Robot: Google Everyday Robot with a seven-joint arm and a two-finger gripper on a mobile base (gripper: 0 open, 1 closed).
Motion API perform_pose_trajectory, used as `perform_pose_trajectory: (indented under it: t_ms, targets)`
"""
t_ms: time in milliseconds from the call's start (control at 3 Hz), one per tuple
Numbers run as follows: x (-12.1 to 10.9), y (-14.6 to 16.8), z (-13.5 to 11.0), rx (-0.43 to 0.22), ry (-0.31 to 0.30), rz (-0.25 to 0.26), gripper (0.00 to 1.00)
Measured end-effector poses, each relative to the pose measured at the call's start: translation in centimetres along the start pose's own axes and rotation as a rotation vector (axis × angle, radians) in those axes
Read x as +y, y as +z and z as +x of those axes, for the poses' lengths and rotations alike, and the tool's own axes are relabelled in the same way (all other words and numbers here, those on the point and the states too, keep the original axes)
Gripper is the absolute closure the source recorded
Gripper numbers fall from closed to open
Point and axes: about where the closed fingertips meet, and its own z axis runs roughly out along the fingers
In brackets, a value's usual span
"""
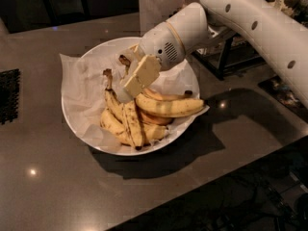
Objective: Pick banana from white bowl
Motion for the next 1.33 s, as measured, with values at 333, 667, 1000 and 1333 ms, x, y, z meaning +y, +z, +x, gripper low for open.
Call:
perform_pose_trajectory:
  t_ms: [333,667,1000,1333]
  targets:
    - [-1.1,-1.2,1.5,-0.015,0.049,0.054,0.00]
    - [-1.1,-1.1,1.5,-0.014,0.049,0.053,0.00]
    - [-0.7,0.4,1.7,-0.005,0.055,0.001,0.00]
    - [-0.7,0.5,1.7,-0.005,0.055,0.001,0.00]
